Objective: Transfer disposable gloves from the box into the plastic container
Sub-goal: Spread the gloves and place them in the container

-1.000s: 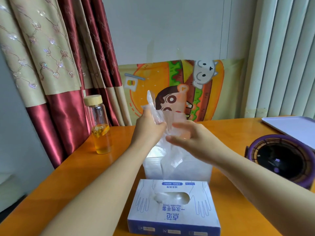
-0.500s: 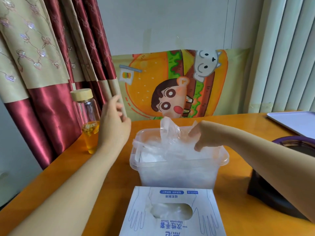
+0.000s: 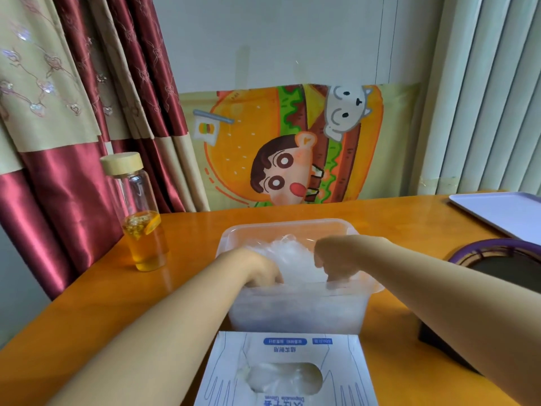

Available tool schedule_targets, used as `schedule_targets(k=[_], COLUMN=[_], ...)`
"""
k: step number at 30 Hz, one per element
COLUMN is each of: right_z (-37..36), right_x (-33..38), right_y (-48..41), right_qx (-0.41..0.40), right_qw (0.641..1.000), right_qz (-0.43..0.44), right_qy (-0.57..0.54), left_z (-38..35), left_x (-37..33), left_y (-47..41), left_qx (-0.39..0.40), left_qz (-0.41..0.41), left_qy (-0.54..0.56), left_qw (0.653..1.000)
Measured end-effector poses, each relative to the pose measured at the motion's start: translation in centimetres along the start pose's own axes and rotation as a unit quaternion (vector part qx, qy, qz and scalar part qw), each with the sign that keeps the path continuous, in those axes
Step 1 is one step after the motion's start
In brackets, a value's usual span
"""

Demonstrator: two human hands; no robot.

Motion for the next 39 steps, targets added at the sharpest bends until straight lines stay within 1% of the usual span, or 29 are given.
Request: schedule_targets(k=[2,4,5,6,7,8,9,10,11,12,13,14,15,17,19,21,23,26,28,30,32,33,35,36,37,39], right_z=[-0.3,0.6,1.6,3.0,4.6,5.9,6.9,7.4,7.4,7.0,6.1,4.7,2.8,-0.4,-2.2,-2.6,-2.6,-2.7,-2.4,-1.1,1.3,2.8,5.6,6.4,6.8,6.5], right_x=[-0.4,-1.0,-1.2,-1.4,-1.7,-1.7,-1.5,-0.8,0.2,1.5,3.1,4.7,6.3,8.5,9.4,10.2,10.4,10.6,10.7,10.1,8.6,7.5,4.7,3.4,2.2,0.6], right_y=[0.1,0.8,1.4,2.4,3.5,5.1,6.9,8.7,10.0,11.1,11.9,12.0,12.0,11.1,10.2,9.8,9.4,9.1,9.5,10.2,11.2,11.7,12.8,13.2,13.2,12.8], right_qx=[0.025,0.004,-0.033,-0.09,-0.161,-0.222,-0.263,-0.286,-0.289,-0.278,-0.252,-0.212,-0.165,-0.098,-0.069,-0.074,-0.101,-0.143,-0.164,-0.181,-0.218,-0.251,-0.324,-0.344,-0.347,-0.312], right_qw=[0.999,0.994,0.991,0.986,0.973,0.953,0.932,0.915,0.906,0.905,0.912,0.923,0.936,0.957,0.963,0.96,0.957,0.953,0.948,0.937,0.917,0.899,0.846,0.821,0.799,0.747], right_qz=[0.001,0.004,0.006,0.012,0.022,0.038,0.06,0.089,0.116,0.142,0.166,0.186,0.203,0.214,0.21,0.217,0.216,0.205,0.211,0.213,0.197,0.183,0.153,0.134,0.116,0.092], right_qy=[-0.044,-0.11,-0.126,-0.141,-0.164,-0.201,-0.242,-0.27,-0.287,-0.289,-0.278,-0.26,-0.233,-0.173,-0.155,-0.161,-0.166,-0.17,-0.173,-0.211,-0.271,-0.31,-0.394,-0.436,-0.477,-0.579], left_z=[0.3,1.4,2.1,2.6,3.3,3.7,3.8,3.6,3.2,2.5,1.8,0.9,-0.4,-2.8,-4.7,-6.5,-7.8,-8.7,-8.8,-8.7,-8.2,-8.0,-7.8,-7.8,-7.7,-7.6], left_x=[0.0,0.1,0.1,0.2,0.4,0.6,0.9,1.3,1.8,2.2,2.6,2.6,2.4,1.4,0.1,-0.8,-1.3,-1.6,-1.5,-1.5,-1.9,-2.2,-2.5,-2.3,-2.0,-1.4], left_y=[0.9,2.6,3.8,5.1,6.4,7.8,9.2,10.7,12.1,13.4,14.4,15.0,15.4,15.2,14.4,13.6,12.8,12.2,12.1,12.3,12.4,12.5,12.6,12.6,12.6,12.6], left_qx=[-0.013,-0.047,-0.07,-0.095,-0.125,-0.158,-0.194,-0.232,-0.272,-0.311,-0.34,-0.35,-0.341,-0.29,-0.231,-0.183,-0.147,-0.115,-0.111,-0.114,-0.122,-0.124,-0.126,-0.129,-0.131,-0.14], left_qz=[0.0,-0.016,-0.027,-0.035,-0.044,-0.053,-0.063,-0.07,-0.078,-0.083,-0.084,-0.083,-0.083,-0.086,-0.088,-0.08,-0.069,-0.069,-0.065,-0.064,-0.078,-0.087,-0.097,-0.095,-0.088,-0.075], left_qy=[0.006,0.047,0.066,0.087,0.109,0.136,0.169,0.206,0.237,0.26,0.279,0.295,0.307,0.307,0.277,0.212,0.156,0.141,0.143,0.149,0.159,0.159,0.157,0.166,0.18,0.201], left_qw=[1.0,0.998,0.995,0.991,0.985,0.977,0.964,0.948,0.93,0.91,0.894,0.885,0.885,0.902,0.929,0.957,0.974,0.981,0.981,0.98,0.977,0.976,0.975,0.973,0.971,0.967])
Point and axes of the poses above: each hand's wrist, its own y-axis away from the middle knuckle, its own z-axis out of the back of the hand, x = y × z, the point moved 9 cm from there along -y, towards the middle knuckle, and after that the axes turned 6 degrees about -z, right-handed, at the moved point
